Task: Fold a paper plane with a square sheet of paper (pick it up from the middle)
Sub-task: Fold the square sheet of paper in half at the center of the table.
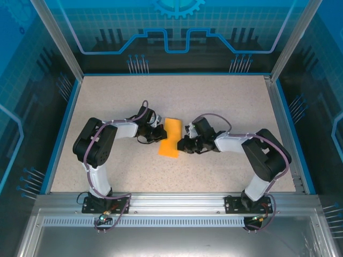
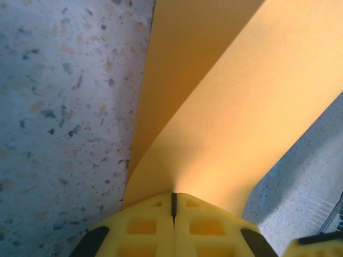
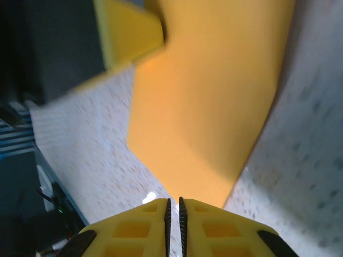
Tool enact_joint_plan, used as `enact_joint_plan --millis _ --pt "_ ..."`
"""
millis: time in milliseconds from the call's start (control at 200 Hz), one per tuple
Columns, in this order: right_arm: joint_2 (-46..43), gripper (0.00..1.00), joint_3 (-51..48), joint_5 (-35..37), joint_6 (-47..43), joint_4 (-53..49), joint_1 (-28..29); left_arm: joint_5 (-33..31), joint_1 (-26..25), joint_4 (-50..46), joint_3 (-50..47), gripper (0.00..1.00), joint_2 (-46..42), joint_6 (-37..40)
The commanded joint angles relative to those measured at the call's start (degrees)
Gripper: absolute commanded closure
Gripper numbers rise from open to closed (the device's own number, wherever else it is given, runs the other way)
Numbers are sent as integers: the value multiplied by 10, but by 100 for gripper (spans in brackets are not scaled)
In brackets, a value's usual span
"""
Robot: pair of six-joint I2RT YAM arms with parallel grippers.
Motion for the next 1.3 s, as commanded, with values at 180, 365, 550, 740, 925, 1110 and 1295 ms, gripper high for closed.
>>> enact_joint_plan --millis 180,365,550,740,925,1110,1295 --pt "77 85 111 -27 -20 -11 -41 2 -5 -27 -6 100 28 10" --pt "114 85 124 -23 -31 -8 -53 2 -5 -26 -8 100 28 12" --pt "148 84 132 -7 -54 -37 -55 2 -4 -27 -10 100 27 13" --pt "170 83 117 2 -53 -43 -54 0 -5 -30 -13 100 26 17" --pt "133 83 143 -32 -65 -60 -59 0 -5 -32 -11 100 27 18" --pt "120 83 174 -53 -77 -74 -85 0 -4 -34 -10 100 30 20" --pt "153 84 205 -55 -94 -100 -93 1 -5 -33 -10 100 30 19"
